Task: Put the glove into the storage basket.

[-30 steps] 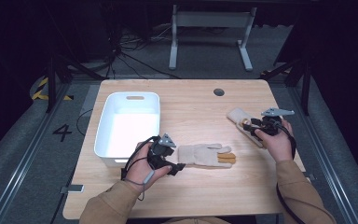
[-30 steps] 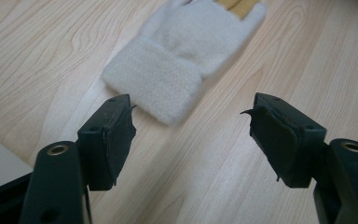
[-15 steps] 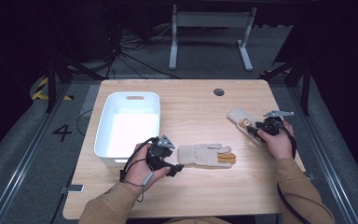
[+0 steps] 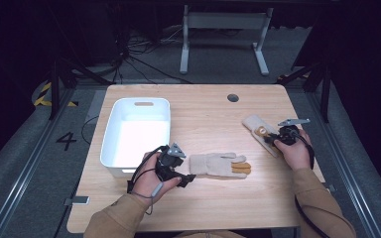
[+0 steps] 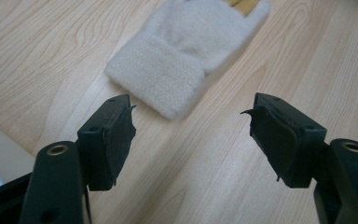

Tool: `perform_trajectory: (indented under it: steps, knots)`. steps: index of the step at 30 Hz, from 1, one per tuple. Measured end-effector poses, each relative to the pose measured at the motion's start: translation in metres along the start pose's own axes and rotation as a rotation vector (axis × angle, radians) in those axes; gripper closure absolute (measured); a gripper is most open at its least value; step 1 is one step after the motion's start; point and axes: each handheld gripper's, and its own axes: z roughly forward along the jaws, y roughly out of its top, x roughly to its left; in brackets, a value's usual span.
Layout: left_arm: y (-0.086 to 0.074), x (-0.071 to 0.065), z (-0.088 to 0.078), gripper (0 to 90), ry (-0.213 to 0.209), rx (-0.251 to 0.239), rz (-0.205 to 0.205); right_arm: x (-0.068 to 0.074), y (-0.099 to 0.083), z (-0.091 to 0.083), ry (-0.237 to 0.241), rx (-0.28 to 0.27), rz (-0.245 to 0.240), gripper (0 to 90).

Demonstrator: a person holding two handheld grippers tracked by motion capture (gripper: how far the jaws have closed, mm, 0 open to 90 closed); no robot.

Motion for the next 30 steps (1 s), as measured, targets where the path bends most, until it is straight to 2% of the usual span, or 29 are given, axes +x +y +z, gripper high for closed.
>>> perform_trajectory:
  steps: [5, 11, 19, 23, 26, 30]
  knots:
    - [0.001, -0.001, -0.001, 30.8, -0.003, -0.004, 0.004, 0.002, 0.001, -0.003, 0.002, 0.011, 0.002, 79.9]
    - [0.002, 0.0, -0.002, 30.8, -0.004, -0.005, 0.005, 0.004, 0.005, -0.011, -0.007, -0.026, -0.001, 81.1]
    - [0.004, -0.001, -0.001, 30.8, -0.009, -0.005, 0.01, 0.016, 0.018, -0.033, -0.003, -0.079, -0.039, 81.2]
    - [0.005, -0.001, -0.001, 30.8, -0.013, -0.005, 0.015, 0.021, 0.021, -0.04, 0.009, -0.095, -0.051, 81.2]
    - [0.006, -0.001, -0.001, 30.8, -0.013, -0.006, 0.017, 0.024, 0.023, -0.045, 0.04, -0.111, -0.038, 81.3]
    - [0.008, -0.002, 0.0, 30.8, -0.016, -0.012, 0.021, 0.033, 0.027, -0.054, 0.07, -0.134, -0.064, 81.3]
